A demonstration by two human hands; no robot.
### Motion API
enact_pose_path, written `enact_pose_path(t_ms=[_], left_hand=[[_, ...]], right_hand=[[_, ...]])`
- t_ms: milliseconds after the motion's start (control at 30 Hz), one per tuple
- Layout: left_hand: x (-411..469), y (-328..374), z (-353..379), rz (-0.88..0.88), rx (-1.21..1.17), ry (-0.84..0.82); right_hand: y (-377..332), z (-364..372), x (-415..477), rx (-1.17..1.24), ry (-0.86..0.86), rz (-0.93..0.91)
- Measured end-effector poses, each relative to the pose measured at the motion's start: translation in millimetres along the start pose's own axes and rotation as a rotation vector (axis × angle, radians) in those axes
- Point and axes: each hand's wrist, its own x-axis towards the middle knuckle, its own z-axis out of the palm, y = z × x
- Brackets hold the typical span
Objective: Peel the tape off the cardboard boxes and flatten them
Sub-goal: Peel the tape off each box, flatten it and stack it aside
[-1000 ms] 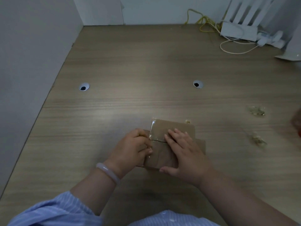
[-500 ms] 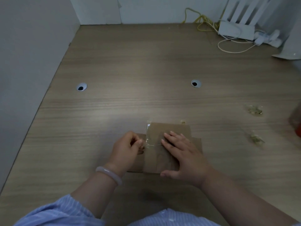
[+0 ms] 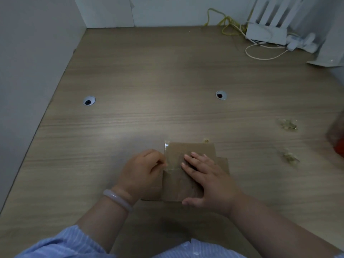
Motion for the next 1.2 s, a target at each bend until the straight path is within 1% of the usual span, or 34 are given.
enact_pose_path(t_ms=[67,133,167,200,267,367,433,533,600,633,667,733,767,800,833,867,900,1000,1033,1067,1100,1167,1200], left_hand=[[3,1,-12,-0.158,-0.170,-0.063],[7,3,-28,-0.399,-0.446,-0.158],[10,2,-33,-0.500,-0.578,-0.155],[14,0,-35,-0.565,-0.644,-0.119],[22,-2,-30,-0.670,-0.641,-0.066],[27,-4,-9,-0.811,-0.639,-0.102],[27,-6,-1,-0.845,-0.646,-0.073],[26,-9,-4,-0.890,-0.744,0.045],[27,-10,-8,-0.868,-0.713,0.036],[27,-10,-8,-0.827,-0.627,0.018],[28,-10,-9,-0.759,-0.486,-0.004],[28,-7,-11,-0.583,-0.148,-0.044],[27,-5,-12,-0.500,-0.034,-0.056],[25,-4,-14,-0.440,0.014,-0.068],[23,-3,-14,-0.405,0.012,-0.087],[19,-3,-15,-0.408,-0.045,-0.107],[16,-4,-16,-0.461,-0.172,-0.120],[6,-3,-17,-0.764,-0.767,-0.123],[4,-1,-17,-0.845,-0.909,-0.125],[2,1,-17,-0.909,-0.975,-0.120],[1,2,-16,-0.956,-0.974,-0.108],[0,4,-10,-0.999,-0.849,-0.062],[0,5,-7,-0.990,-0.771,-0.027]], right_hand=[[0,0,0,0.000,-0.001,-0.002],[1,0,-1,0.009,-0.008,-0.005],[2,0,-1,0.016,-0.016,-0.017],[3,0,-1,0.026,-0.028,-0.040],[6,-2,0,0.066,-0.049,-0.097],[9,-7,6,0.179,0.008,-0.098],[8,-6,13,0.244,0.095,-0.049],[2,0,19,0.275,0.185,0.022],[-1,7,18,0.281,0.228,0.039],[-2,10,17,0.281,0.246,0.039],[-2,13,17,0.279,0.261,0.037],[-1,15,17,0.271,0.278,0.032],[0,16,17,0.270,0.280,0.027],[0,16,18,0.268,0.280,0.021],[1,16,18,0.266,0.280,0.016],[1,16,17,0.262,0.279,0.013],[2,16,17,0.260,0.279,0.012],[2,18,16,0.269,0.281,0.014],[2,19,17,0.274,0.279,0.014],[2,19,17,0.279,0.280,0.013],[2,19,17,0.283,0.283,0.010],[2,19,16,0.290,0.285,0.004],[2,19,16,0.291,0.285,0.003]])
